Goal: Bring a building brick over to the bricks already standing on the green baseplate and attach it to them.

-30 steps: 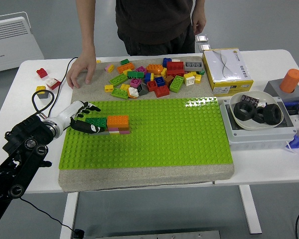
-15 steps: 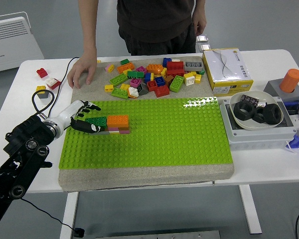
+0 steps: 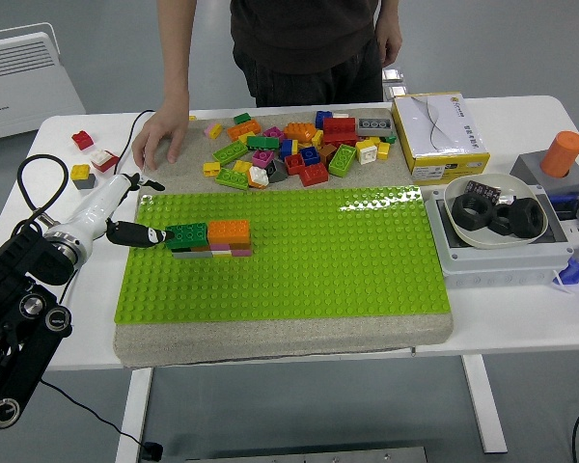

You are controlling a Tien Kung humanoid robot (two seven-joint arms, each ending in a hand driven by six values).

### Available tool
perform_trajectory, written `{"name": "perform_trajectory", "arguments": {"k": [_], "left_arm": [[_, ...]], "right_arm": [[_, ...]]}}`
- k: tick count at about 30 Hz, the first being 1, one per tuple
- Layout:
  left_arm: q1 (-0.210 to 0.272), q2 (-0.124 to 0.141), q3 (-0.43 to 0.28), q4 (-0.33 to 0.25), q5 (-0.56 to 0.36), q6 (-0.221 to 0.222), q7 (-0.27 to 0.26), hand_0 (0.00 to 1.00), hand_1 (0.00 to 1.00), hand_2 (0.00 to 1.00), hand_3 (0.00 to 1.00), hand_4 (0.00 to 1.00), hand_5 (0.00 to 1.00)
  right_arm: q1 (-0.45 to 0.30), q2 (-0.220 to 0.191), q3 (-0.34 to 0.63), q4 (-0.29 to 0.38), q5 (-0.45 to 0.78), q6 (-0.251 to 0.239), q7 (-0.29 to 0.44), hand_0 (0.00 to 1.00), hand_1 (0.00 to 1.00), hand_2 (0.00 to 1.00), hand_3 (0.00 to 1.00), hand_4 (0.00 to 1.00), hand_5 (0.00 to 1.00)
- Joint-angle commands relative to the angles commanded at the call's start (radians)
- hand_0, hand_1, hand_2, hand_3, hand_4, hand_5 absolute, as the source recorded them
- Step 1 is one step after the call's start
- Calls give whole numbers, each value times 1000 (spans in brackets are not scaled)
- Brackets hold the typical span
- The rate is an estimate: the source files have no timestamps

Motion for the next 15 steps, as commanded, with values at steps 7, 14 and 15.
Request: {"name": "perform_trajectory", "arguments": {"k": [7, 14, 15], "left_arm": [[84, -10, 85, -104, 159, 158, -52, 998, 958, 943, 686, 923, 998], [112, -19, 135, -86, 236, 240, -37, 998, 983, 981, 698, 872, 998], [113, -23, 140, -73, 238, 246, -38, 998, 989, 991, 697, 859, 998]], "right_arm": [[-2, 1, 13, 0, 0, 0, 1, 726, 660, 712, 763, 865, 998], [-3, 1, 18, 0, 0, 0, 2, 726, 661, 712, 763, 865, 998], [-3, 1, 18, 0, 0, 0, 2, 726, 661, 712, 763, 867, 998]]}}
